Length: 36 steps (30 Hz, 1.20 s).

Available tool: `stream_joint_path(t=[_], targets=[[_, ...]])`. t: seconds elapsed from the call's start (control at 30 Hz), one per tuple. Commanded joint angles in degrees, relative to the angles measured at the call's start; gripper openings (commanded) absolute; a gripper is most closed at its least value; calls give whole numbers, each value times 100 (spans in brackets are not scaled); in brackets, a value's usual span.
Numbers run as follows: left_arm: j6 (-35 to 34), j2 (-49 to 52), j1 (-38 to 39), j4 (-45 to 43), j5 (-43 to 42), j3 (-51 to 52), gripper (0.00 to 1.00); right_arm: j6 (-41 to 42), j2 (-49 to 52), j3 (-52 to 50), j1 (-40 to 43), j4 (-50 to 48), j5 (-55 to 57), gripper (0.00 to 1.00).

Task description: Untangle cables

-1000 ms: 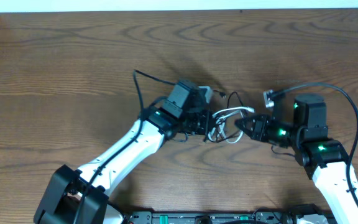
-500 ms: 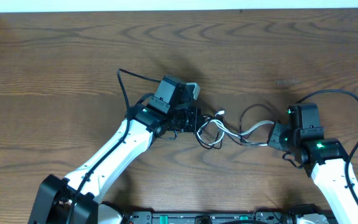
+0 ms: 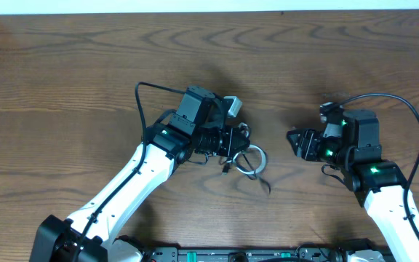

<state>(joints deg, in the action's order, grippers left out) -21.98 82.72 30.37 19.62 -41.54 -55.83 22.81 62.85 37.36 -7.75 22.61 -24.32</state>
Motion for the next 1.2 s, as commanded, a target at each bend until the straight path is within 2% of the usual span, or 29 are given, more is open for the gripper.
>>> stream_joint_path(t=[0.0, 0.17, 0.33, 0.5, 0.83, 1.17], targets=[[140, -81, -42, -323, -841, 20, 8, 125, 7, 28, 15, 37, -973, 49], [138, -81, -42, -855, -1397, 20, 7, 990, 11, 28, 13, 83, -981, 46], [24, -81, -42, -1029, -1523, 20, 8, 1060, 11, 28, 13, 74, -1274, 48], [28, -81, -42, -1237, -2044, 20, 7, 1268, 11, 28, 13, 26, -1788, 54], [24, -81, -39, -1274, -2111, 20, 7, 2396, 11, 28, 13, -81, -1858, 50], [-238, -81, 214, -1856, -2402, 20, 7, 2520, 11, 28, -15, -501, -2105, 51]])
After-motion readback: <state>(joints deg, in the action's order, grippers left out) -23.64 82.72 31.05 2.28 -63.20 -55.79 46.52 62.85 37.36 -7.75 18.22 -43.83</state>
